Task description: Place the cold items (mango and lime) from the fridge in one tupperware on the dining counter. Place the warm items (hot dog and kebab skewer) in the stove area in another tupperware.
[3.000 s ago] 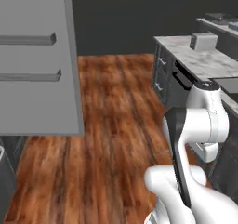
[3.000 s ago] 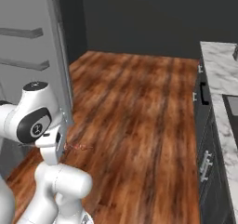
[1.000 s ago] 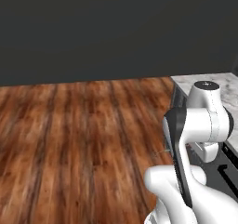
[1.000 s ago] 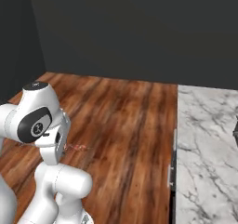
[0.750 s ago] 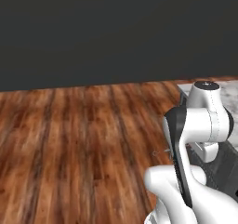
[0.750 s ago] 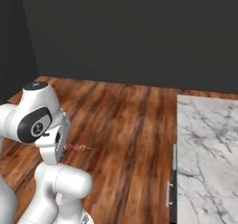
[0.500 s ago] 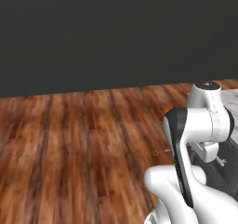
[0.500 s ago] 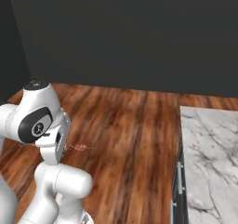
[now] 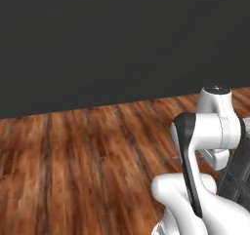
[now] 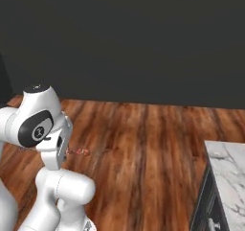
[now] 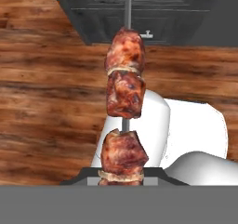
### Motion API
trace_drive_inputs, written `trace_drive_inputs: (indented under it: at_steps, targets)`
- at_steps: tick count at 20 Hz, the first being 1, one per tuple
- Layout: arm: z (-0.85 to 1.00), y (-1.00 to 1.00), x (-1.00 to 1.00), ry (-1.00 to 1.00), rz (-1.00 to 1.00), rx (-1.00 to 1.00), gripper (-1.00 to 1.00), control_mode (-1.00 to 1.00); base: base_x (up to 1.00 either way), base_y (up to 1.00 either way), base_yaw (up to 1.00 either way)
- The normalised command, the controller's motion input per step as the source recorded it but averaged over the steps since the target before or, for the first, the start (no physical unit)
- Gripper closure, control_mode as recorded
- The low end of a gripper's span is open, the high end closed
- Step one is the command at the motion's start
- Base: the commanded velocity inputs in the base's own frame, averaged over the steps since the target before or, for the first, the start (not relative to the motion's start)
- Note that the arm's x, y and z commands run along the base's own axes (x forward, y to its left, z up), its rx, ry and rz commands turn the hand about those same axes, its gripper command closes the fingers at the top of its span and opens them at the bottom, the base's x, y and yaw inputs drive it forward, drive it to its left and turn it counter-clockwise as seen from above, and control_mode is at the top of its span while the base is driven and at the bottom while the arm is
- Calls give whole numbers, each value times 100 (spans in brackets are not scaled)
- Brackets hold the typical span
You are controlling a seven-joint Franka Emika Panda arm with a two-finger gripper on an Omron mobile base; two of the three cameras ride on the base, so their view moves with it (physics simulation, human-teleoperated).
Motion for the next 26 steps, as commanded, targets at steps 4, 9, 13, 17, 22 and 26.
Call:
trace_drive_inputs:
  at_steps: [4,9,13,17,22,26]
  targets:
    - [0,0,0,0,0,0,100,100,100,55,-23]
    - [0,0,0,0,0,0,100,100,97,20,-35]
    - [0,0,0,0,0,0,100,100,82,11,-50]
    - [0,0,0,0,0,0,100,100,64,47,-66]
    - [0,0,0,0,0,0,100,100,72,58,-64]
    - [0,0,0,0,0,0,100,100,73,65,-63]
